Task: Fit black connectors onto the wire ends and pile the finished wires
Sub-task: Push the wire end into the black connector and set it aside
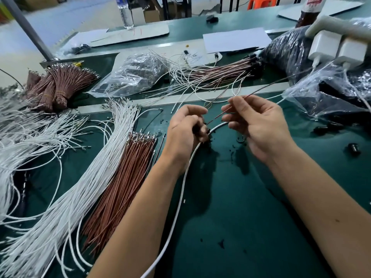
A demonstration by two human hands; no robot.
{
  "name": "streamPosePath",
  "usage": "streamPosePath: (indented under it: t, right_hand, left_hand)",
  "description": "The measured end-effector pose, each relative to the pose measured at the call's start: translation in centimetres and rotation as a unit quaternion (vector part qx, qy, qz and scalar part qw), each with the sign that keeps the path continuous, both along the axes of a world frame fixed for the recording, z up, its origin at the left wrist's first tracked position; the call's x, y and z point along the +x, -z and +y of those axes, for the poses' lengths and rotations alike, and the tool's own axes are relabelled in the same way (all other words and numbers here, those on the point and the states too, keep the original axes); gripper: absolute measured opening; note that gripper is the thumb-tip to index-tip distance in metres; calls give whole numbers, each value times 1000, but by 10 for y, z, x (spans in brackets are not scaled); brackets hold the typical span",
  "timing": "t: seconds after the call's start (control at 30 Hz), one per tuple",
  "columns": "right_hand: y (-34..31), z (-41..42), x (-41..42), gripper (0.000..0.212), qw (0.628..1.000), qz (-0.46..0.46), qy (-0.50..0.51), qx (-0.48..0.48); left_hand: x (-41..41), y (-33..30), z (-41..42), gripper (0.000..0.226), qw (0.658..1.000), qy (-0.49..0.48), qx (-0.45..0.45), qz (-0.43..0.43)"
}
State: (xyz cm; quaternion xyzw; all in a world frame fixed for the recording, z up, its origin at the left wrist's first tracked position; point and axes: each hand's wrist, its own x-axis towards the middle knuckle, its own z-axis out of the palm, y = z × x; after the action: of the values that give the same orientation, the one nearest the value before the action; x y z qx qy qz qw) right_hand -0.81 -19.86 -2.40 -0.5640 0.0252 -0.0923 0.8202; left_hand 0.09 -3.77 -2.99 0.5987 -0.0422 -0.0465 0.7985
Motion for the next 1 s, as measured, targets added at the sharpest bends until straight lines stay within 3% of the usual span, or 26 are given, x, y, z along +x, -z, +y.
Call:
streamPosePath:
  t: [0.17, 0.3, 0.37, 0.53, 0.7, 0.77, 1.0]
  right_hand:
    - [4, -7, 4, 4, 995, 16, 3, 103]
    - [7, -6, 3, 13, 996, 14, 15, 83]
    - [6, -5, 2, 17, 997, 12, 21, 71]
    - [5, -4, 0, 22, 998, 0, 21, 54]
    - [5, -2, -1, 14, 998, -7, 45, 33]
    - [6, -1, -1, 14, 998, -10, 52, 29]
    - [6, 1, 0, 13, 996, -18, 85, 30]
  left_hand:
    - [2, -5, 7, 40, 997, -26, -54, 55]
    - [2, 0, 5, 17, 997, -49, -57, 22]
    - [2, 2, 6, 8, 997, -70, -29, -2]
    - [-1, 3, 9, 27, 989, -69, 124, -34]
    - [0, 0, 6, 11, 997, -45, 4, 70]
    - [0, 0, 7, 16, 995, -20, -41, 89]
    - [-4, 2, 1, 23, 999, 19, -19, 47]
